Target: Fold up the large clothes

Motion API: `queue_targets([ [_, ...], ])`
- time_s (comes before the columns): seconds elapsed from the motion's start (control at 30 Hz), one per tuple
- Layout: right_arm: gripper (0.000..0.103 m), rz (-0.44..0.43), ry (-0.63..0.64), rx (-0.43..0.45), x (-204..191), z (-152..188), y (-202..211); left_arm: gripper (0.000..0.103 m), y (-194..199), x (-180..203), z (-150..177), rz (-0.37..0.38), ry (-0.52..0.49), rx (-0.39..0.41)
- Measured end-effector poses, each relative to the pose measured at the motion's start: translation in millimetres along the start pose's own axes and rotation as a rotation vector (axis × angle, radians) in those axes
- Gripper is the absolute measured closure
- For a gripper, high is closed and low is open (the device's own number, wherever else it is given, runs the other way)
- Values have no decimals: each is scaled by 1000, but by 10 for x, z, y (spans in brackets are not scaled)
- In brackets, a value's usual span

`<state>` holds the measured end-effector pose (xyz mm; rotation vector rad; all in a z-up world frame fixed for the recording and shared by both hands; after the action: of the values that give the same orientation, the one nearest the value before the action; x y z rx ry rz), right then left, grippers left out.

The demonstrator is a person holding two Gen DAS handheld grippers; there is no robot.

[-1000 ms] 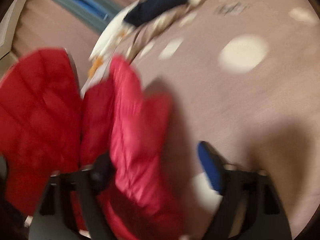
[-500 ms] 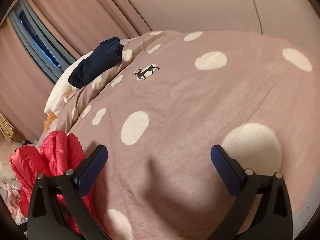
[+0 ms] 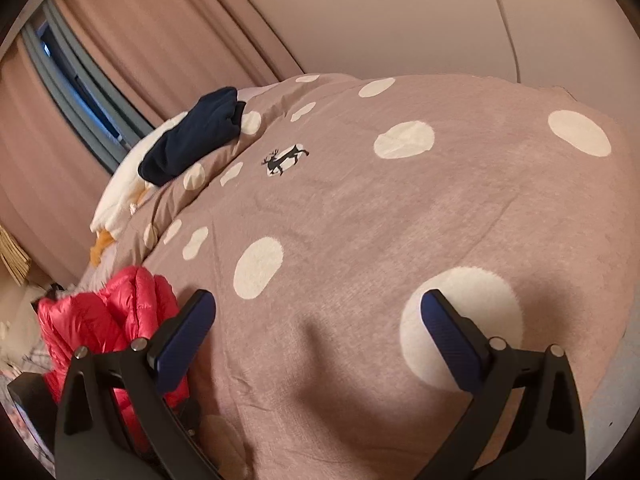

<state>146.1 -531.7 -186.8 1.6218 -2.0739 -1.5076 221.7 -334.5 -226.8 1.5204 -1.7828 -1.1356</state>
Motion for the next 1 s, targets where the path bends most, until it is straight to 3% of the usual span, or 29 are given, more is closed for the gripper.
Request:
queue_targets([
  [0.13, 0, -25, -29, 15, 59, -29, 97, 2, 395, -232, -39, 144, 119, 4],
  [0.23, 0, -29, -31, 28, 57, -22, 145, 2, 842, -455, -9, 219, 165, 64],
  [0.4, 0, -34, -14, -10, -26, 31, 60, 2, 1663, -977, 144, 268, 182, 262],
  [0.47, 0, -30, 2, -27, -82, 73, 18, 2, 1693, -1329, 201, 183, 278, 293],
  [0.57, 0, -31, 41, -49, -203, 143, -30, 2, 1452, -2027, 347, 17, 487, 288],
  [0.63, 0, -15, 71, -52, -286, 189, -58, 2, 1095, -2469, 495, -5, 615, 235],
  [0.7, 0, -1, 96, -64, -358, 239, -109, 3, 630, -2863, 656, 129, 723, 153],
  [0.77, 0, 2, 118, -88, -412, 279, -172, 15, 233, -3118, 786, 259, 838, 87],
  [0.8, 1, 5, 132, -97, -449, 296, -201, 15, 69, -3228, 819, 293, 895, 71],
  [0.87, 1, 15, 149, -90, -531, 303, -186, 15, -53, -3284, 730, 275, 897, 66],
  [1.0, 1, -16, 221, -2, -863, 233, 93, 15, -35, -3101, 411, 234, 766, 97],
])
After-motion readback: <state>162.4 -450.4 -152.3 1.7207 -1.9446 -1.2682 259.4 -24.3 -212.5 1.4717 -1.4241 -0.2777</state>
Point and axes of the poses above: each gripper's, at about its wrist camera, not at the fingertips, and y roughly against the way its jaws point, x to its right, z to its underside, the point moved 3 cm from there along -y, roughly the way its jaws point, and after that the axes turned 14 degrees about -x, right-handed, at the moved point
